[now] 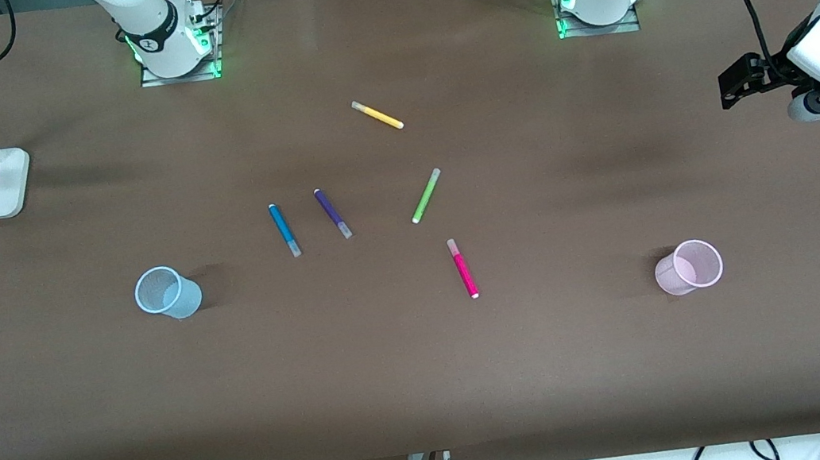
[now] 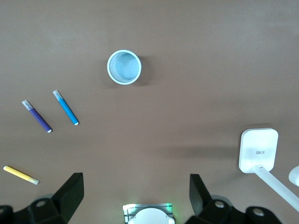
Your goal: Place pink and blue markers in matching cups
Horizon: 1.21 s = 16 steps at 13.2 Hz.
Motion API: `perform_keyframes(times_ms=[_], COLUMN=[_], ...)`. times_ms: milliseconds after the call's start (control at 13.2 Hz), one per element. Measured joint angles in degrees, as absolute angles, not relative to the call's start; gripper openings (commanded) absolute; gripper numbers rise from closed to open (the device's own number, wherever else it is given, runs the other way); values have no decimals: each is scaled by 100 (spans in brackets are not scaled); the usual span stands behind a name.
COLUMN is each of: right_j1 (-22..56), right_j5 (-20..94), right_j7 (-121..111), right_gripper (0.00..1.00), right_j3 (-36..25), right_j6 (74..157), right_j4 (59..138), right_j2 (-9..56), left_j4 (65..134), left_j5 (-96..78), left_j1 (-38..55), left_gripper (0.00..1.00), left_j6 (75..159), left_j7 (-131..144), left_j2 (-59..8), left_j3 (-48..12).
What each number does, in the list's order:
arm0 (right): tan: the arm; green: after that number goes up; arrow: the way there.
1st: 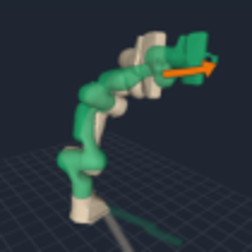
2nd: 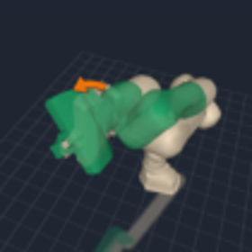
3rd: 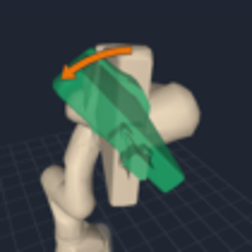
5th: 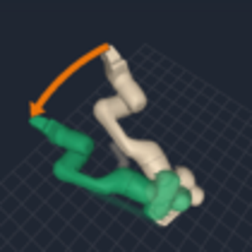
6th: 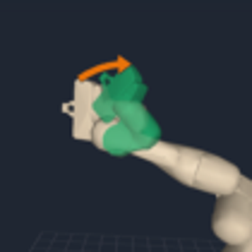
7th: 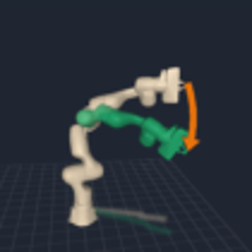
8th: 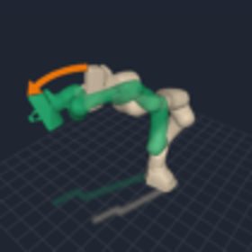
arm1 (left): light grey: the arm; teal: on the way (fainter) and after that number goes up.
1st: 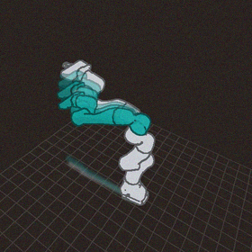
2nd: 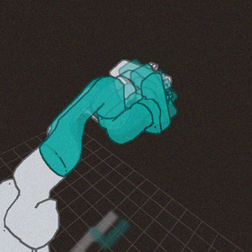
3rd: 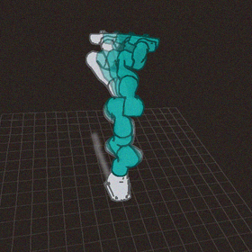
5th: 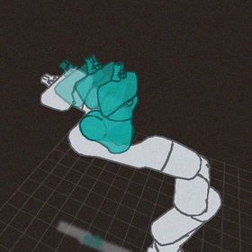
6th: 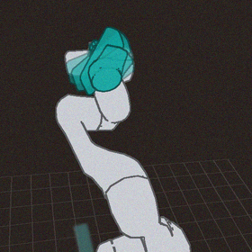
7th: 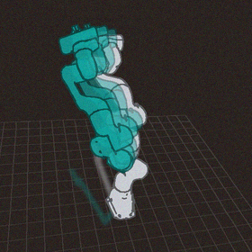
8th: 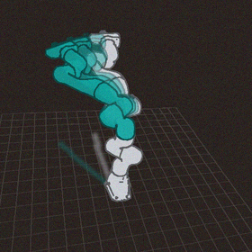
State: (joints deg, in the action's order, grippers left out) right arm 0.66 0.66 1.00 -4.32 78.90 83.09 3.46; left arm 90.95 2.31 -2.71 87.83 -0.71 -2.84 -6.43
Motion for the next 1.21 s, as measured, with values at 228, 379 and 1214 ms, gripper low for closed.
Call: perform_keyframes(times_ms=[228,379,1214], right_j1=[66,66,299], right_j5=[66,66,71], right_j7=[100,100,101], right_gripper=[100,100,100], right_j3=[-432,-432,-370], right_j6=[7890,7890,8007], right_j4=[8309,8309,8309], right_j2=[346,346,434], left_j4=[9095,9093,9091], left_j5=[231,231,231], left_j1=[-271,-271,-270], left_gripper=[100,100,100], left_j6=[8783,8783,8773], left_j7=[-71,-71,-71], left_j2=[-283,-281,-312], left_j3=[-645,-645,-679])
